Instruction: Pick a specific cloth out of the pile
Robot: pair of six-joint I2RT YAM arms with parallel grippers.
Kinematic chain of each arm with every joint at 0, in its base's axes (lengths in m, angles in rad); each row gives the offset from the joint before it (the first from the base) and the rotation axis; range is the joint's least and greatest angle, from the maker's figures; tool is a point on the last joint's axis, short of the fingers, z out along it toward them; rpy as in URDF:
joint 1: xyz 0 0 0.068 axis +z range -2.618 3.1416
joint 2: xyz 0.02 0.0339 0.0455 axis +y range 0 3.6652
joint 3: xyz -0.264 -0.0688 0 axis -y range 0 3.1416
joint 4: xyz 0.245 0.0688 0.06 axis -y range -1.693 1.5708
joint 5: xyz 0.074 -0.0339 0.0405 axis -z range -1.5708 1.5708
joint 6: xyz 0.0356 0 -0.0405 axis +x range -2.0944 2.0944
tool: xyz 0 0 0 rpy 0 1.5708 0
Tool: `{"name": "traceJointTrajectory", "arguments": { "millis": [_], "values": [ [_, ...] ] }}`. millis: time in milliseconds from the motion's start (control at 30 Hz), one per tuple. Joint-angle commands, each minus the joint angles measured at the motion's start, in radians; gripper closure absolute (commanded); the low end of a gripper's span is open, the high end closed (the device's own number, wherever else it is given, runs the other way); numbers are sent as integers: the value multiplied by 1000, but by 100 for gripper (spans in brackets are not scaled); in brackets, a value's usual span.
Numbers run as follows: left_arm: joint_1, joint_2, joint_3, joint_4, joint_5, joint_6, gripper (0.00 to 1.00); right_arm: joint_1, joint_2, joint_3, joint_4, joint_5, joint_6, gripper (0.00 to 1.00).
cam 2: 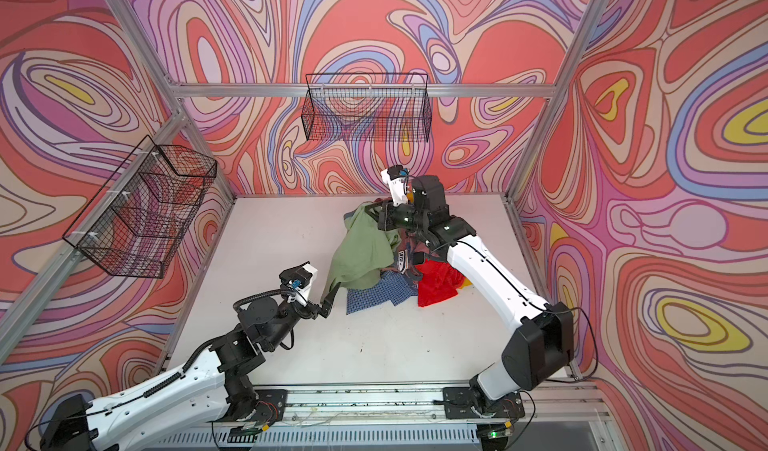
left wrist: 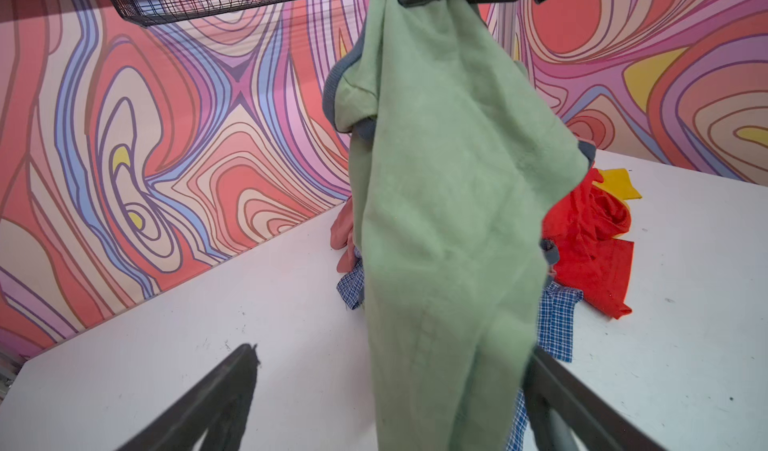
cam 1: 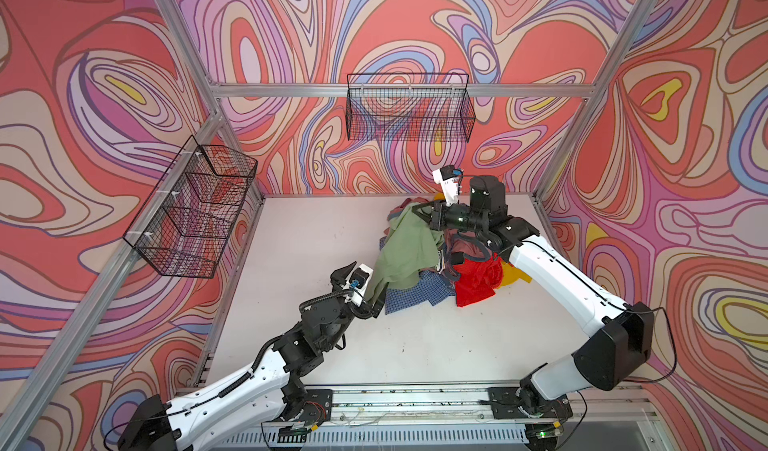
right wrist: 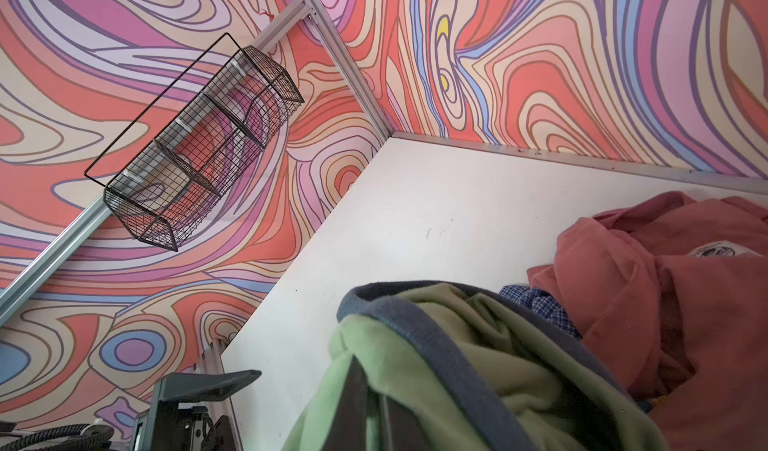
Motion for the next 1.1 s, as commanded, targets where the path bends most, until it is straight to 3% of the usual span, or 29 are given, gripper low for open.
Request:
{"name": "traceJointTrajectory", "arguments": {
  "millis": [0,200,300,567,733,867,1000,1067],
  "values": [
    [4,-72,-26,-36,20,12,0,2,-3,37,0,55,-40,100],
    [4,-125,-16,-175,3,-44,0,1,6,79,-16,134,-49,100],
    [4,-126,-20,-143,-48,-57,0,4,27,97,14,46,-29,100],
    [29,9,62,54,-72,90,0,63,14,48,45,-119,-108,100],
    [172,152,139,92,124,38,0,70,-31,1,47,-171,-144,100],
    [228,232,173,177,311,32,0,70,-49,-8,-2,-181,-187,100],
    [266,321,298,59,598,22,0,70,-49,-8,-26,-214,-208,100],
    [268,375,357,-2,680,34,0,70,-44,-7,-19,-241,-208,100]
  ]
}}
